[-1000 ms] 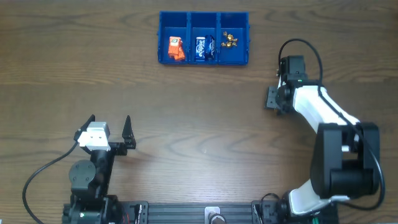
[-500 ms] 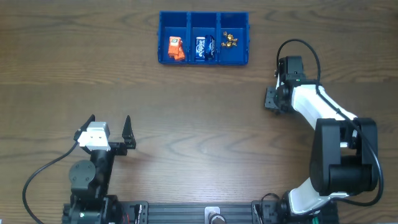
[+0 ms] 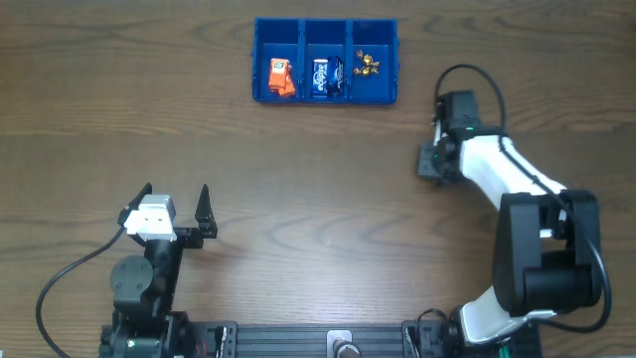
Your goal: Sort Candies Into Trays
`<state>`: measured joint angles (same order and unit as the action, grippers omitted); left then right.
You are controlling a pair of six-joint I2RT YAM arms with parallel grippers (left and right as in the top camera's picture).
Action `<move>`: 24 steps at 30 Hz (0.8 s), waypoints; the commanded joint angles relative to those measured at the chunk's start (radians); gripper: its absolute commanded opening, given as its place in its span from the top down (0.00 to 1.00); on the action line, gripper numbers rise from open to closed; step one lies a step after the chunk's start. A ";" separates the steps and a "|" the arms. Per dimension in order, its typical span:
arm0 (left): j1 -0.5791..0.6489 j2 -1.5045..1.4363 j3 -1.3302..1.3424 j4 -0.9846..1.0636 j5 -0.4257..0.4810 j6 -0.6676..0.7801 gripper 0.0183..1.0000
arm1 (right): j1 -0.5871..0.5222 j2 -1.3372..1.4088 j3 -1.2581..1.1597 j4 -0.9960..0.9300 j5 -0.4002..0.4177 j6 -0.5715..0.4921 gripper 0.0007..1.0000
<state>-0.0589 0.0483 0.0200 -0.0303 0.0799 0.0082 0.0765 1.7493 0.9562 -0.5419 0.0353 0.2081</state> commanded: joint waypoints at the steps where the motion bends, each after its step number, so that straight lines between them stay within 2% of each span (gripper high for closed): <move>1: 0.006 -0.008 -0.014 -0.041 0.017 0.014 0.00 | 0.141 -0.164 0.086 -0.031 -0.020 0.000 0.84; 5: 0.006 -0.008 -0.014 -0.041 0.017 0.014 0.00 | 0.204 -0.182 0.284 -0.095 0.000 0.000 0.84; 7: 0.006 -0.008 -0.014 -0.041 0.017 0.014 0.00 | 0.220 -0.155 0.390 -0.106 0.042 0.000 0.84; 10: 0.006 -0.008 -0.014 -0.041 0.017 0.014 0.00 | 0.224 -0.069 0.565 -0.108 0.106 0.000 0.82; 15: 0.006 -0.008 -0.014 -0.041 0.017 0.014 0.00 | 0.220 0.123 0.809 -0.107 0.126 0.000 0.82; 18: 0.006 -0.008 -0.014 -0.041 0.017 0.014 0.00 | 0.220 0.241 0.890 -0.102 0.129 0.000 0.80; 24: 0.006 -0.008 -0.014 -0.041 0.017 0.014 0.00 | 0.214 0.355 0.901 -0.069 0.128 0.035 0.78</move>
<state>-0.0589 0.0483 0.0200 -0.0303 0.0799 0.0082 0.2958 2.0621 1.8374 -0.6140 0.1413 0.2146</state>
